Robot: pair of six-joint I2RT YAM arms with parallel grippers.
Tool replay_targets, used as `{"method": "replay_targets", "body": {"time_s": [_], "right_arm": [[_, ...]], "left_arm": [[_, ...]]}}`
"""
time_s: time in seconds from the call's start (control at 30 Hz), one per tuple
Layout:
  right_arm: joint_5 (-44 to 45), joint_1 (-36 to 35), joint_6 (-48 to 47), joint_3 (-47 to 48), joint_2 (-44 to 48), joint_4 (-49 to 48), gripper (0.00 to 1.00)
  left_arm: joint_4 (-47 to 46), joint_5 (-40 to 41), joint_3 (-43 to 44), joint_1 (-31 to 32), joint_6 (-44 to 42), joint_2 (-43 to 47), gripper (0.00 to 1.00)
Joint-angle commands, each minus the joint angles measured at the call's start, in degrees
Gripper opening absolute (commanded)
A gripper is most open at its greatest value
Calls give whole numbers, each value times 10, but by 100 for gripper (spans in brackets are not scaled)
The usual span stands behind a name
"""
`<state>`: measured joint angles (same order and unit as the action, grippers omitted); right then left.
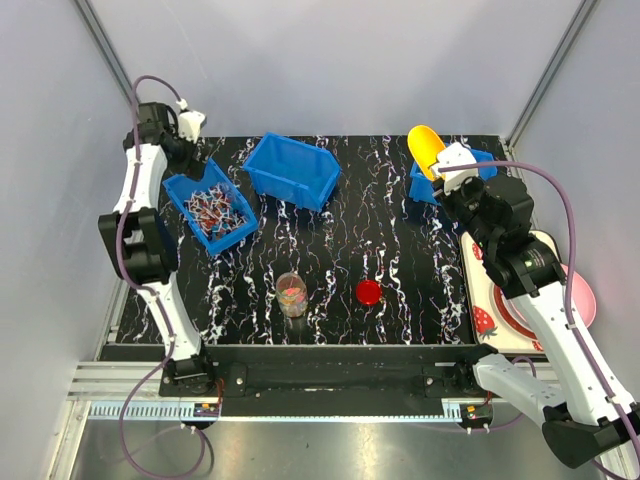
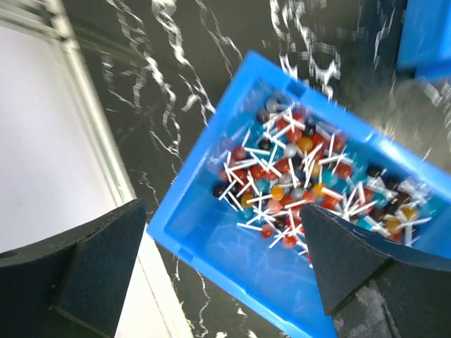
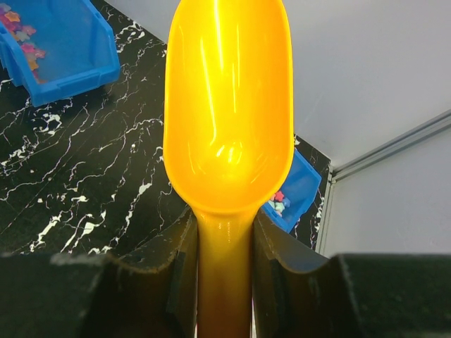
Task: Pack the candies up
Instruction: Move the storage box to the center of the board.
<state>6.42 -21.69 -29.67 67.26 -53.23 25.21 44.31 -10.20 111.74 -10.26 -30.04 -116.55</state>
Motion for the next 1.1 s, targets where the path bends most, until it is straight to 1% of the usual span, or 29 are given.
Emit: {"method": "replay_targets", "body": {"time_s": [0.0,0.07,0.27,0.4,0.5,0.63,0.67,0.73,0.77,0.93,0.97,1.03,1.07], "right_arm": [[3,2,1,14,12,-20,0],[3,2,2,14,10,-20,0],[-1,2,2,15,7,-20,0],[-9,3,2,21,-2,-11,0],[-22,2,4,30,-12,-1,0],[-46,2,8,50,-35,23,0],[-49,2,8,61,-42,28,0],[-51,-5,9,73,-59,40,0],[-50,-7,8,86,-65,43,0],[-18,-52,-9,123,-110,75,0],[-11,-62,-14,133,-115,81,0],[0,-87,-26,144,-133,99,0],[3,-93,-28,155,-140,107,0]], "left_arm": [[32,-26,58,-14,-78,-26,99],[48,-24,70,-17,-82,-48,98],[48,-5,71,-20,-76,-79,95],[42,0,72,-24,-67,-97,89],[41,-3,71,-26,-64,-104,78],[51,-15,73,-27,-40,-104,68],[57,-15,73,-26,-35,-103,60],[58,-10,69,-27,-24,-99,52],[60,-6,61,-27,-20,-97,46],[75,1,36,-25,1,-86,38],[83,3,23,-25,3,-83,36],[89,10,3,-22,18,-71,34],[92,11,-21,-21,24,-66,32]]}}
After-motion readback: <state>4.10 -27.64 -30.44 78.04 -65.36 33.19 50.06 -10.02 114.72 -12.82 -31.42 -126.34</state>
